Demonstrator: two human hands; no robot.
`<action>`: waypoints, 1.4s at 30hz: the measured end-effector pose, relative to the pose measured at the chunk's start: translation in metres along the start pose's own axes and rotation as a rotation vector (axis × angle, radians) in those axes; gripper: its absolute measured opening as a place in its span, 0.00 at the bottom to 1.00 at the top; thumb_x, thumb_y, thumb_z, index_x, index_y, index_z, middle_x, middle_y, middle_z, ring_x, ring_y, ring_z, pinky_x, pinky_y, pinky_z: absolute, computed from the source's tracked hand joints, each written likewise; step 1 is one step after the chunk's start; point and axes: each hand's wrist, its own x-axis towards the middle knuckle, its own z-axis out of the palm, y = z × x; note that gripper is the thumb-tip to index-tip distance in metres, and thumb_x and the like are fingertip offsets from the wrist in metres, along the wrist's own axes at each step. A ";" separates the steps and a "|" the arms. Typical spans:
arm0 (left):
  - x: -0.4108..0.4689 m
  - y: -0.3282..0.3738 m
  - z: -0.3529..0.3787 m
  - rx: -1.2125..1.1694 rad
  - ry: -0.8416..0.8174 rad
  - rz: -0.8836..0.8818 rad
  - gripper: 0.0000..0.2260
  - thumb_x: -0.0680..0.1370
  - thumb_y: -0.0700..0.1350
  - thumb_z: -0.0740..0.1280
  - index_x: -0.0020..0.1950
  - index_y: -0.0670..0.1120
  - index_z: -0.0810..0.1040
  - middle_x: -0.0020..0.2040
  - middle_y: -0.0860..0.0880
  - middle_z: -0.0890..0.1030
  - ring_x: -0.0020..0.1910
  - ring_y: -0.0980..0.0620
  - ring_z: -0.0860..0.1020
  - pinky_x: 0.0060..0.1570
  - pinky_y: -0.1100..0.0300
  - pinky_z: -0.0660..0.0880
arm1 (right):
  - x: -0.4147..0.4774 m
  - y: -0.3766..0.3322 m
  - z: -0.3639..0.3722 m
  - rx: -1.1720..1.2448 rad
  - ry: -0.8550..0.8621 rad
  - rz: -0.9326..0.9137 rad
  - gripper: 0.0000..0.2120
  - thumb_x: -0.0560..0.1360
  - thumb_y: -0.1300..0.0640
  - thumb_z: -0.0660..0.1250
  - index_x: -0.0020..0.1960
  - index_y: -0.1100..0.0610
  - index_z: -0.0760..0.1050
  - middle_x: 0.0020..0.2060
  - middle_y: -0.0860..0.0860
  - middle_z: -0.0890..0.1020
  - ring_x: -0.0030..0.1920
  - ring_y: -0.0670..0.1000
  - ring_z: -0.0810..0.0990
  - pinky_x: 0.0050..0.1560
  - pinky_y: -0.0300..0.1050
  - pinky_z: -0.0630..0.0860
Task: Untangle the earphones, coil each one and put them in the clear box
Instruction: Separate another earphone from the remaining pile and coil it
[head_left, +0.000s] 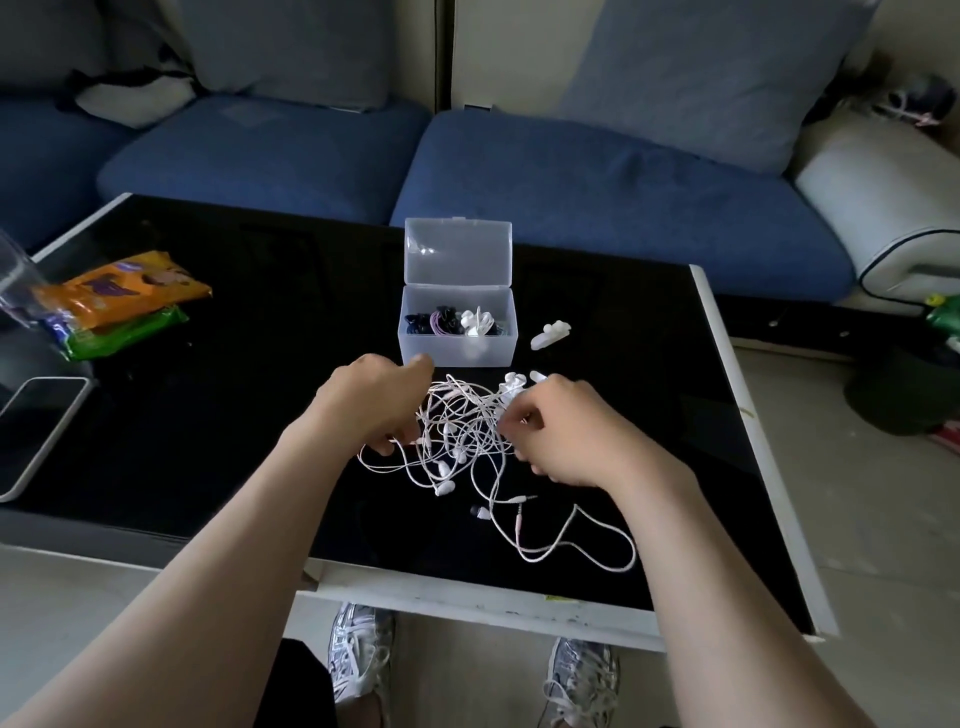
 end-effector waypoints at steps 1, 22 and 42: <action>0.006 -0.004 0.001 0.000 0.066 0.006 0.22 0.78 0.57 0.61 0.45 0.41 0.86 0.33 0.51 0.86 0.34 0.49 0.87 0.40 0.56 0.80 | 0.003 -0.003 0.006 0.017 -0.018 -0.015 0.12 0.79 0.53 0.63 0.46 0.58 0.83 0.40 0.58 0.85 0.33 0.54 0.83 0.37 0.62 0.84; 0.050 -0.020 0.037 0.386 0.099 0.142 0.12 0.73 0.45 0.76 0.53 0.48 0.79 0.43 0.48 0.82 0.41 0.47 0.84 0.38 0.54 0.80 | 0.049 -0.017 0.058 0.123 0.376 0.194 0.14 0.74 0.41 0.74 0.43 0.51 0.79 0.39 0.46 0.82 0.41 0.52 0.83 0.41 0.46 0.80; 0.069 -0.023 0.046 0.055 -0.064 0.266 0.07 0.79 0.48 0.69 0.40 0.52 0.82 0.44 0.50 0.83 0.41 0.52 0.80 0.36 0.61 0.73 | 0.052 -0.012 0.023 0.738 0.259 0.152 0.12 0.85 0.60 0.62 0.49 0.52 0.83 0.39 0.48 0.80 0.35 0.47 0.85 0.39 0.44 0.77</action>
